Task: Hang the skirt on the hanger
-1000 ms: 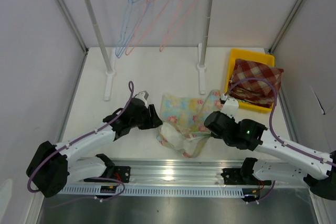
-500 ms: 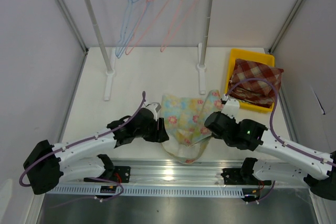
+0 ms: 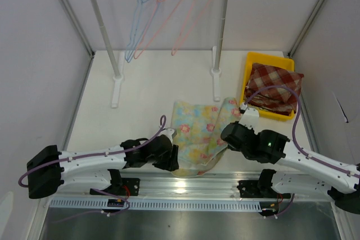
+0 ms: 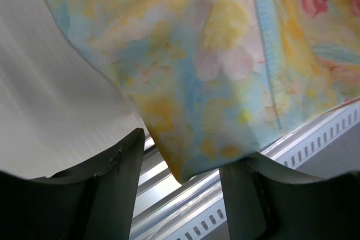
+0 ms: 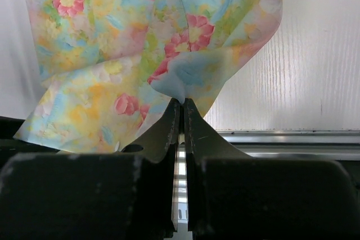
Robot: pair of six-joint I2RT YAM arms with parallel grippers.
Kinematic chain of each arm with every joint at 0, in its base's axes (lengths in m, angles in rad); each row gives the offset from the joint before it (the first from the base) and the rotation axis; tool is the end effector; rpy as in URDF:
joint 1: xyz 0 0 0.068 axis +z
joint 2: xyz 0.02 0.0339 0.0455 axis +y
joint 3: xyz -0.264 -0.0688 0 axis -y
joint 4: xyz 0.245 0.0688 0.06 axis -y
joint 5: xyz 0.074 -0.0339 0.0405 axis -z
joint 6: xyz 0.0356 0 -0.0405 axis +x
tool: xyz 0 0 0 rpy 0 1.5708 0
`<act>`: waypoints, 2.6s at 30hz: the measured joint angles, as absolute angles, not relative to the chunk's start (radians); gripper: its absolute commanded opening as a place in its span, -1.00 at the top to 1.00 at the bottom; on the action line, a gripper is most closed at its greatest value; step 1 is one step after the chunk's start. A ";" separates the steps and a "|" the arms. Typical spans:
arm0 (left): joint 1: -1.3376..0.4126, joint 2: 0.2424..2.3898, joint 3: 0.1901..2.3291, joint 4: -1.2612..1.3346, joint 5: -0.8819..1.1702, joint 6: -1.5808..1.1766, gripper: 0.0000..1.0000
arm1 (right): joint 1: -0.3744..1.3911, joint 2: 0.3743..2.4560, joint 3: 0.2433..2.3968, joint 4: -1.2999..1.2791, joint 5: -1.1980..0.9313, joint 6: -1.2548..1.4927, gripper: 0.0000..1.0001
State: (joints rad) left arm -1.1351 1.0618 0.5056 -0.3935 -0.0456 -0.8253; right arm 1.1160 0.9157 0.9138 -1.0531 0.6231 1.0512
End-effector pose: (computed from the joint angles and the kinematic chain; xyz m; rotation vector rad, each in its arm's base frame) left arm 0.0837 -0.1760 0.1765 0.3938 2.6490 -0.6799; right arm 0.0868 0.1301 0.2929 0.1237 2.3604 0.1939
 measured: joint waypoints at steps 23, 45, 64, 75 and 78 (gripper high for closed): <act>-1.242 0.906 0.527 -0.543 -0.093 -0.847 -0.77 | 1.118 0.788 0.839 -1.234 0.622 1.224 -0.51; -0.990 0.938 0.352 -0.318 0.065 -0.935 -0.62 | 0.730 1.059 0.593 -0.960 0.289 0.992 -0.15; -0.782 1.159 0.318 -0.063 0.293 -0.922 1.00 | 0.560 1.077 0.585 -0.887 0.148 0.851 -0.63; -0.353 1.143 0.366 -0.147 0.318 -0.815 1.00 | 0.551 1.164 0.618 -0.794 0.121 0.816 -0.67; -0.290 1.107 0.366 -0.180 0.318 -0.802 1.00 | 0.591 1.190 0.620 -0.765 0.111 0.822 -0.66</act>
